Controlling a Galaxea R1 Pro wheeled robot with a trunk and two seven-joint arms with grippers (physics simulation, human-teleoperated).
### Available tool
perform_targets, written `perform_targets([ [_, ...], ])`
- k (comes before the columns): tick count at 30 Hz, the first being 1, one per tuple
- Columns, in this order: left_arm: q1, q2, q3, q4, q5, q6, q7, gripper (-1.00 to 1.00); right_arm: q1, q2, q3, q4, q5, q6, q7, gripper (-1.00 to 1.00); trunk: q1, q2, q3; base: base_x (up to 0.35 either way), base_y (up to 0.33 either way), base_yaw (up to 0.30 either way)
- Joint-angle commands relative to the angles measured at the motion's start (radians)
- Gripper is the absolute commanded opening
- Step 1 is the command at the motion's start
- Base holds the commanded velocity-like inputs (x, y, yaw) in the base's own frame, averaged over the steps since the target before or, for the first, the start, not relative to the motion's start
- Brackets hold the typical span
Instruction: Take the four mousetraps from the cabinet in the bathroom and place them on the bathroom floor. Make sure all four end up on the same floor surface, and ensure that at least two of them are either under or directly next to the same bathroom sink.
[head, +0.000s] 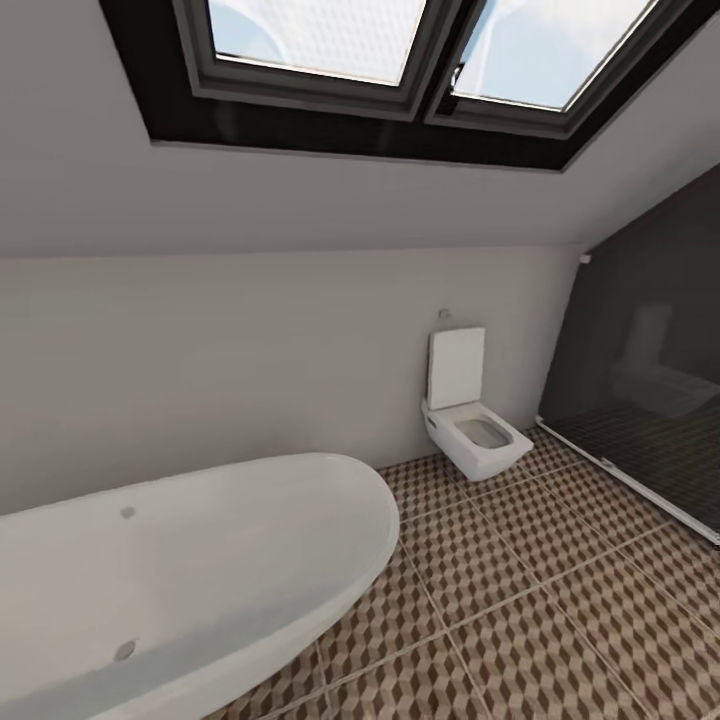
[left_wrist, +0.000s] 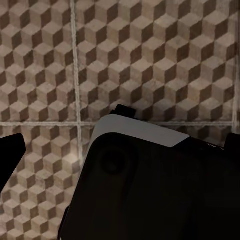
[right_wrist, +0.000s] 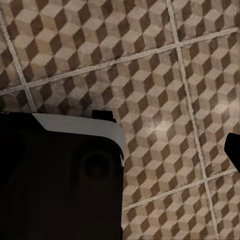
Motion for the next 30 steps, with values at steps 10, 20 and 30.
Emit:
perform_targets([
  [10, 0.000, 0.000, -0.008, 0.000, 0.008, -0.003, 0.003, 1.00, -0.002, 0.001, 0.007, 0.003, -0.001, -0.004, -0.005, 1.00, 0.000, -0.001, -0.001, 0.000, 0.000, -0.252],
  [20, -0.001, 0.000, -0.009, 0.000, 0.008, -0.003, 0.003, 1.00, -0.002, 0.001, 0.007, 0.003, -0.001, -0.004, -0.005, 1.00, 0.000, -0.001, -0.001, 0.000, 0.000, -0.252],
  [30, -0.001, 0.000, -0.009, 0.000, 0.008, -0.003, 0.003, 1.00, -0.002, 0.001, 0.007, 0.003, -0.001, -0.004, -0.005, 1.00, 0.000, -0.001, -0.001, 0.000, 0.000, -0.253],
])
